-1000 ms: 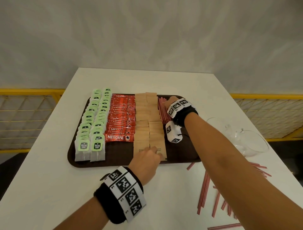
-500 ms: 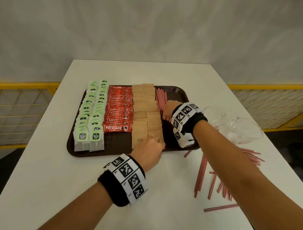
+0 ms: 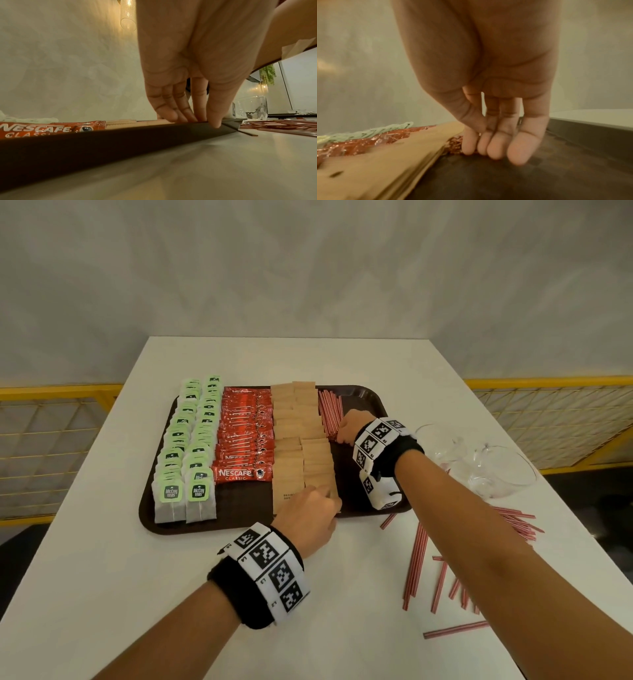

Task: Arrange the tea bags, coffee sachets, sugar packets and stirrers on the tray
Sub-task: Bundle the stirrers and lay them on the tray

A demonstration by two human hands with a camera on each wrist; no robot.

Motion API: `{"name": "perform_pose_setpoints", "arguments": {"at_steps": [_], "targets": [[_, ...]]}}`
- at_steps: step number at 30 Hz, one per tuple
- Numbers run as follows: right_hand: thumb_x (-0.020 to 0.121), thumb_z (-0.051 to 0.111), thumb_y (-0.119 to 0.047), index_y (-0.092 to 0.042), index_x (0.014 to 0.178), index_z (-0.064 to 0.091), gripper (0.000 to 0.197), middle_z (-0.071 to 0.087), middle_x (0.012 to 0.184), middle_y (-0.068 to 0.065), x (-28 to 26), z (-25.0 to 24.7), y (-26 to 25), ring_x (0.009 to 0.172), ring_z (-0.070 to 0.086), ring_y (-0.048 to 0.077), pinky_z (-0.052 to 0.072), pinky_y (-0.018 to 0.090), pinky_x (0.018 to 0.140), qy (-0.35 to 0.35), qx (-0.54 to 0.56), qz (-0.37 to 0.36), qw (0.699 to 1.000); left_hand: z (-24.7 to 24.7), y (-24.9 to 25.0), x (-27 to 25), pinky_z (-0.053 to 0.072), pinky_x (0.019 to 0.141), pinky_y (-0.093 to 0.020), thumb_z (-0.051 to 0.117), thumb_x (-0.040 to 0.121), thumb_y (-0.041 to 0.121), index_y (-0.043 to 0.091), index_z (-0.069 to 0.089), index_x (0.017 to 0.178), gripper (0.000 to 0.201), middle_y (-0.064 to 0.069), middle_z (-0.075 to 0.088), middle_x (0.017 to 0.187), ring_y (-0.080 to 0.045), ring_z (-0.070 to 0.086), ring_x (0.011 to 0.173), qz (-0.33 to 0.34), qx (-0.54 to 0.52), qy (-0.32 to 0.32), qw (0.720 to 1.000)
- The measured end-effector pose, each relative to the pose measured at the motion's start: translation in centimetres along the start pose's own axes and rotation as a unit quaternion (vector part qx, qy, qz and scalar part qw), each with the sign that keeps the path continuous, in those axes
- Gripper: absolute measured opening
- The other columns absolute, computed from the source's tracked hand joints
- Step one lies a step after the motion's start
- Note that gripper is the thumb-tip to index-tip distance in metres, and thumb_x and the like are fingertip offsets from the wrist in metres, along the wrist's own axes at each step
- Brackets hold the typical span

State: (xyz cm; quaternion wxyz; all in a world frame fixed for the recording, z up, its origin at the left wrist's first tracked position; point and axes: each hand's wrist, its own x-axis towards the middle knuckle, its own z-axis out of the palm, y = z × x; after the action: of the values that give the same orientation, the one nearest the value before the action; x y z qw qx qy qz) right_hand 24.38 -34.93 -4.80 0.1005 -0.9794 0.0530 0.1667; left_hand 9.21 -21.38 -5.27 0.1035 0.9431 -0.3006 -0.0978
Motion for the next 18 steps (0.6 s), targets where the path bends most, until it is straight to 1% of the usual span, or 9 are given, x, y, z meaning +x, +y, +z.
{"name": "perform_pose_setpoints", "arguments": {"at_steps": [2,3,6,8,10,11,13,15,18], "targets": [[0.092,0.052,-0.012,0.002,0.109,0.064,0.025,0.058,0.094,0.012,0.0,0.0,0.1,0.084,0.051,0.020,0.048,0.028,0.077,0.011,-0.007,-0.001,1.000,0.0,0.1,0.0,0.040,0.080,-0.029,0.039,0.098,0.018,0.010,0.054,0.124,0.031,-0.008,0.050,0.119,-0.022,0.048,0.110,0.000,0.001,-0.003,1.000],[0.092,0.052,-0.012,0.003,0.108,0.064,0.025,0.058,0.093,0.012,-0.1,0.0,0.1,0.084,0.051,0.021,0.048,0.028,0.078,0.015,-0.004,-0.001,1.000,0.0,0.1,0.0,0.041,0.081,-0.030,0.039,0.097,0.018,0.010,0.053,0.124,0.031,-0.008,0.050,0.120,-0.023,0.048,0.110,0.000,0.001,-0.006,1.000],[0.090,0.054,-0.012,0.001,0.106,0.065,0.023,0.066,0.105,0.012,-0.5,-0.3,0.3,0.092,0.061,0.025,0.049,0.029,0.078,0.016,0.016,0.007,1.000,-0.1,0.0,-0.1,0.041,0.082,-0.030,0.040,0.097,0.018,0.012,0.053,0.125,0.032,-0.008,0.050,0.120,-0.023,0.048,0.110,0.001,-0.003,-0.011,1.000],[0.091,0.052,-0.011,0.000,0.108,0.066,0.025,0.066,0.110,0.012,-1.1,-0.7,0.5,0.100,0.063,0.025,0.050,0.029,0.079,0.023,0.034,0.002,0.999,-0.1,0.0,-0.2,0.040,0.082,-0.029,0.041,0.097,0.019,0.014,0.054,0.125,0.031,-0.007,0.051,0.118,-0.022,0.048,0.110,0.006,-0.011,-0.003,1.000],[0.092,0.045,-0.007,0.000,0.109,0.065,0.027,0.065,0.109,0.010,-2.8,-1.6,0.6,0.100,0.061,0.024,0.050,0.027,0.076,0.034,0.076,-0.017,0.996,-0.4,0.4,-0.3,0.040,0.081,-0.028,0.042,0.097,0.021,0.015,0.055,0.124,0.031,-0.006,0.052,0.118,-0.021,0.048,0.110,0.018,-0.031,0.011,0.999],[0.092,0.042,-0.005,0.000,0.108,0.064,0.028,0.063,0.105,0.008,-3.9,-2.2,0.7,0.097,0.060,0.022,0.049,0.025,0.072,0.037,0.111,-0.032,0.993,-0.6,0.8,-0.4,0.040,0.082,-0.028,0.042,0.097,0.022,0.015,0.056,0.124,0.031,-0.006,0.052,0.117,-0.020,0.048,0.110,0.026,-0.046,0.018,0.998],[0.091,0.038,-0.003,-0.007,0.102,0.064,0.028,0.059,0.094,0.002,-6.6,-3.2,1.6,0.088,0.056,0.016,0.046,0.021,0.064,0.036,0.212,-0.047,0.975,-0.9,1.9,-0.4,0.042,0.086,-0.028,0.045,0.096,0.023,0.014,0.057,0.123,0.031,-0.006,0.053,0.116,-0.021,0.050,0.110,0.040,-0.084,0.033,0.995],[0.093,0.037,-0.006,-0.017,0.099,0.061,0.027,0.059,0.087,-0.003,-10.0,-3.9,3.2,0.083,0.056,0.012,0.049,0.024,0.068,0.024,0.305,-0.050,0.951,-1.1,3.2,-0.5,0.040,0.088,-0.027,0.047,0.096,0.026,0.013,0.056,0.123,0.032,-0.006,0.053,0.115,-0.021,0.052,0.108,0.041,-0.117,0.026,0.992],[0.096,0.043,-0.013,-0.019,0.100,0.060,0.019,0.061,0.088,-0.002,-15.5,-3.7,7.2,0.081,0.058,0.011,0.049,0.025,0.067,0.023,0.382,-0.047,0.923,-0.9,5.5,-0.5,0.039,0.089,-0.025,0.049,0.095,0.036,0.014,0.052,0.128,0.041,-0.005,0.049,0.120,-0.020,0.051,0.110,0.022,-0.160,-0.025,0.987]]}}
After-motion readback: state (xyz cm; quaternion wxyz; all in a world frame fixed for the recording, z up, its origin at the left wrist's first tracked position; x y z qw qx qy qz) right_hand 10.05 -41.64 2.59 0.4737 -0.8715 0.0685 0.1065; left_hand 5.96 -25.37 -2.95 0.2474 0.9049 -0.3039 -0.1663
